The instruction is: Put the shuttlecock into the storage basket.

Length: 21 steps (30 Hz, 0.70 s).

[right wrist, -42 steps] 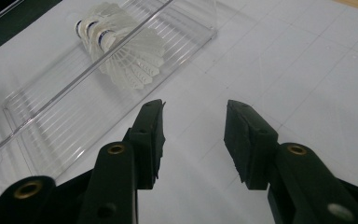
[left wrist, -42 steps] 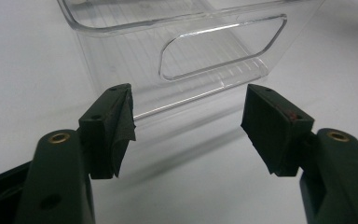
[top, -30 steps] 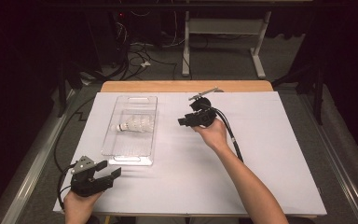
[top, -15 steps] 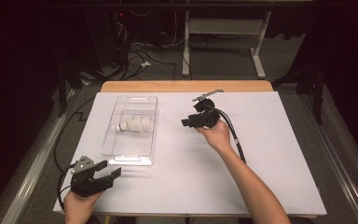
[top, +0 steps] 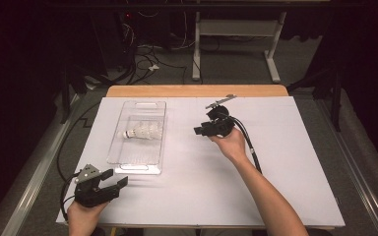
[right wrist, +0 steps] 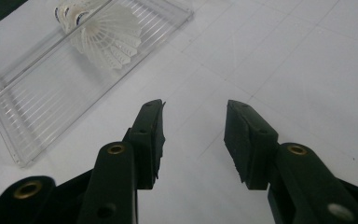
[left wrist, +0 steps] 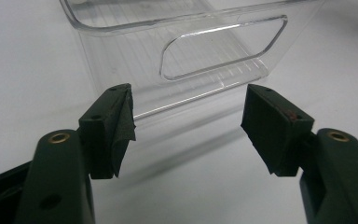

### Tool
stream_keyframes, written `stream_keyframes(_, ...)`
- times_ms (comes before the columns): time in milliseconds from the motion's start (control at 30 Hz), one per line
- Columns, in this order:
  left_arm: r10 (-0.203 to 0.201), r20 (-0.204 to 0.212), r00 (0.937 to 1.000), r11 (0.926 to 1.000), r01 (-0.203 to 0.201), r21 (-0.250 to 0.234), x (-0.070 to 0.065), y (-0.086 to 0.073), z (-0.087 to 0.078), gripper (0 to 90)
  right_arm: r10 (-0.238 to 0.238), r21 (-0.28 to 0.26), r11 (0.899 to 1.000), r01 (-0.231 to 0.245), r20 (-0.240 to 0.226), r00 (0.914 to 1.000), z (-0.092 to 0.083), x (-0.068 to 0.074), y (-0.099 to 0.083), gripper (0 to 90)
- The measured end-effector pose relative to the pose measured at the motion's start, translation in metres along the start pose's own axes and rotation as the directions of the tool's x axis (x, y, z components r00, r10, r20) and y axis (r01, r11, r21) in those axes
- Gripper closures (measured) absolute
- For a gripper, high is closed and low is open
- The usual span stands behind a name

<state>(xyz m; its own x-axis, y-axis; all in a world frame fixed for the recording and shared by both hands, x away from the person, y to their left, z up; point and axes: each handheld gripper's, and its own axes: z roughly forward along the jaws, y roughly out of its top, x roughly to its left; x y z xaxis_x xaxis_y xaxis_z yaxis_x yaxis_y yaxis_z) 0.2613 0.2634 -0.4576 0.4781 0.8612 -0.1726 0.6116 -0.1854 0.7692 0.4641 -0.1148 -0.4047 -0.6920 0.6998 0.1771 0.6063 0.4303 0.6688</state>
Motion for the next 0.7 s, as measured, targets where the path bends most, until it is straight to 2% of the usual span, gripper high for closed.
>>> stream_keyframes(700, -0.002, 0.0, 1.0, 1.0, 0.002, -0.001, 0.0, 0.0, 0.0, 34.9, 0.023, 0.002, 1.0, -0.023, 0.013, 0.9996, -0.008, -0.01, -0.015, 57.4)
